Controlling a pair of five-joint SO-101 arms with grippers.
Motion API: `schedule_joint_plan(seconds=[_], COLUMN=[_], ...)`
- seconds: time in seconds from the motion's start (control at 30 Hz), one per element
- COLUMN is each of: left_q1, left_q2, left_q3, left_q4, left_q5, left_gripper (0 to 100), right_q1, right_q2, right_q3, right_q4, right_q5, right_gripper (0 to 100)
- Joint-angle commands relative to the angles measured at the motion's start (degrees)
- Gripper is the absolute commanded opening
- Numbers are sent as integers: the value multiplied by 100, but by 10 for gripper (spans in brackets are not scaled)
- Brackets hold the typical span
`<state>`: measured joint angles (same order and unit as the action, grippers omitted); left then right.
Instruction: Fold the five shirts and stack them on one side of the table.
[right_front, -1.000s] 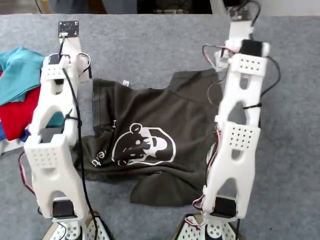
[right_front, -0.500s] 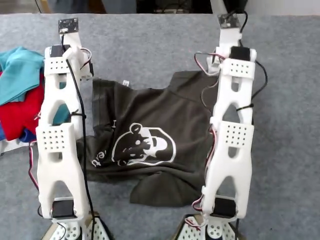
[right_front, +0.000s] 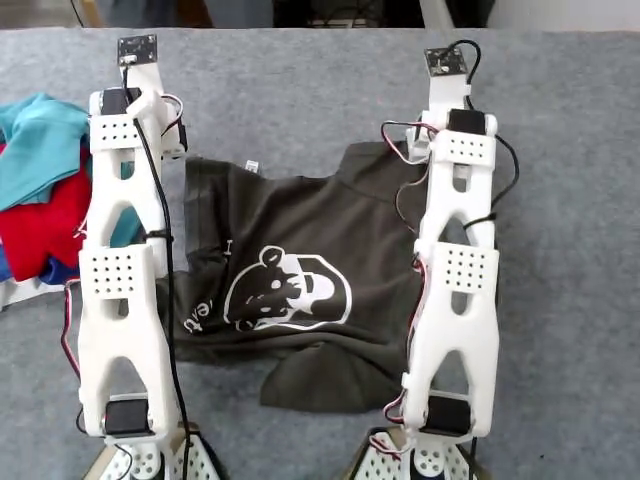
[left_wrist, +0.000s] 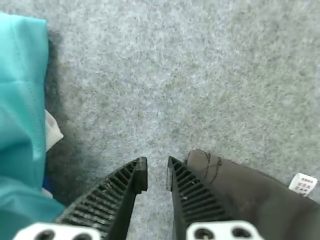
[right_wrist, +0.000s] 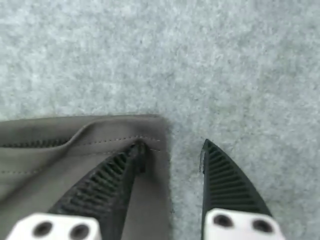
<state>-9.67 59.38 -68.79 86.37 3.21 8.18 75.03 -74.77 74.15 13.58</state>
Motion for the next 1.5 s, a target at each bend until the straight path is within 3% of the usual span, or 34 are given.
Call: schedule_joint_plan(seconds=[0.0,0.07,0.43,0.7,0.93,1.1,1.47], left_q1=[4,4,48,57,163,611,1253], left_q2=[-141,-149,-167,-123,-123,-123,492], left_q3=[-295,-321,-347,-549,-567,-585,-233], left_q4=[44,62,62,53,-18,-35,-1451], left_q5=[9,9,0,0,-9,-325,-404], left_gripper=[95,95,95,95,98,98,173], right_q1=[-176,-176,70,914,1776,1996,1969], right_q2=[4,13,-163,-163,-171,-145,-189], right_q3=[-110,-101,-1015,-1974,-1974,-1921,-1455], right_q4=[-149,-202,774,1820,1802,1600,1327], right_q5=[-9,70,290,325,949,967,967], right_gripper=[83,15,12,12,12,12,12])
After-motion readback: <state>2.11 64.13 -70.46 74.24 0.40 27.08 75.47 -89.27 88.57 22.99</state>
